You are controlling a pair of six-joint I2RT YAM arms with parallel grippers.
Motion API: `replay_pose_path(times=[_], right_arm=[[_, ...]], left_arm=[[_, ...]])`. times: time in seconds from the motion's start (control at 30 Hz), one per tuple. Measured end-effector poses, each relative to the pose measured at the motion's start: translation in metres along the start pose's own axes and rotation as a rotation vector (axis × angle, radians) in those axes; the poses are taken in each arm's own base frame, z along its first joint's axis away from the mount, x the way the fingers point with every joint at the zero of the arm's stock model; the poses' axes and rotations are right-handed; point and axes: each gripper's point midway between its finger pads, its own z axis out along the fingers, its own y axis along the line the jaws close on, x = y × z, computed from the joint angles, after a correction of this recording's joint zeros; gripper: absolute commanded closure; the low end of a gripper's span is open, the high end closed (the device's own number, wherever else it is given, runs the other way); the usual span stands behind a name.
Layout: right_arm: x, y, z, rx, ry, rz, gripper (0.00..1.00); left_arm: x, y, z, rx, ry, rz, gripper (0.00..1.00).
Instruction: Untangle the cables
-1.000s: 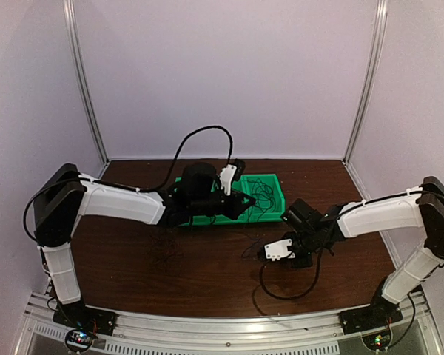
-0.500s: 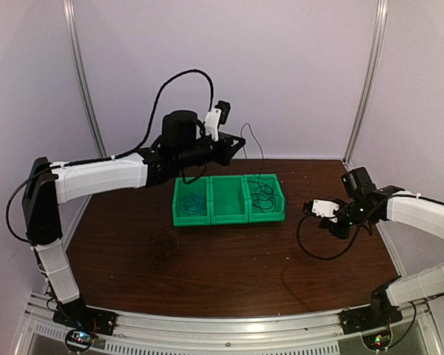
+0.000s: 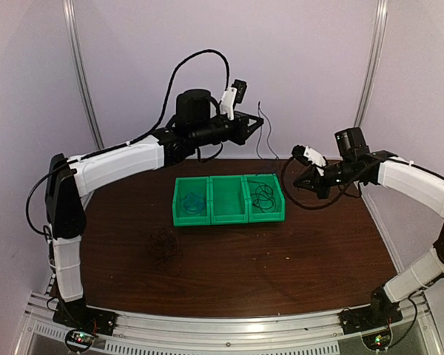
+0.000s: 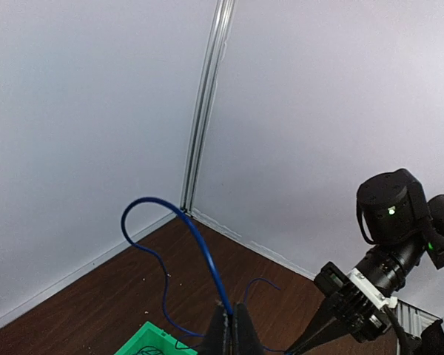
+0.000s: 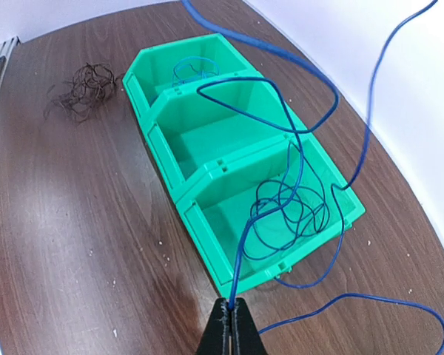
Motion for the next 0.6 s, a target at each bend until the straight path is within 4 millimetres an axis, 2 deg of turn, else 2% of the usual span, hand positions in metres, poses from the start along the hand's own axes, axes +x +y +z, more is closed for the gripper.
replay_pose_path(times=[0.1, 0.27, 0.33, 0.47, 0.6], right_arm=[[-0.013, -0.004, 0.006, -0.022, -0.040, 0.037, 1.00], [-0.027, -0.005, 0.007, -0.037, -0.087, 0.071, 1.00], [-0.035, -0.006, 0.006, -0.038, -0.103, 0.069, 1.00], [-0.046, -0.007, 0.005, -0.044, -0.127, 0.065, 1.00], [-0.053, -0.006, 0.006, -0.045, -0.144, 0.068, 1.00]], left_arm=[[-0.009, -0.009, 0.000, 0.042, -0.007, 0.005, 1.00], [-0.052, -0.024, -0.006, 0.089, -0.090, 0.040, 1.00], [-0.063, -0.028, -0.008, 0.098, -0.113, 0.051, 1.00], [-0.063, -0.032, -0.009, 0.119, -0.110, 0.052, 1.00], [-0.048, -0.031, -0.006, 0.132, -0.092, 0.033, 1.00]])
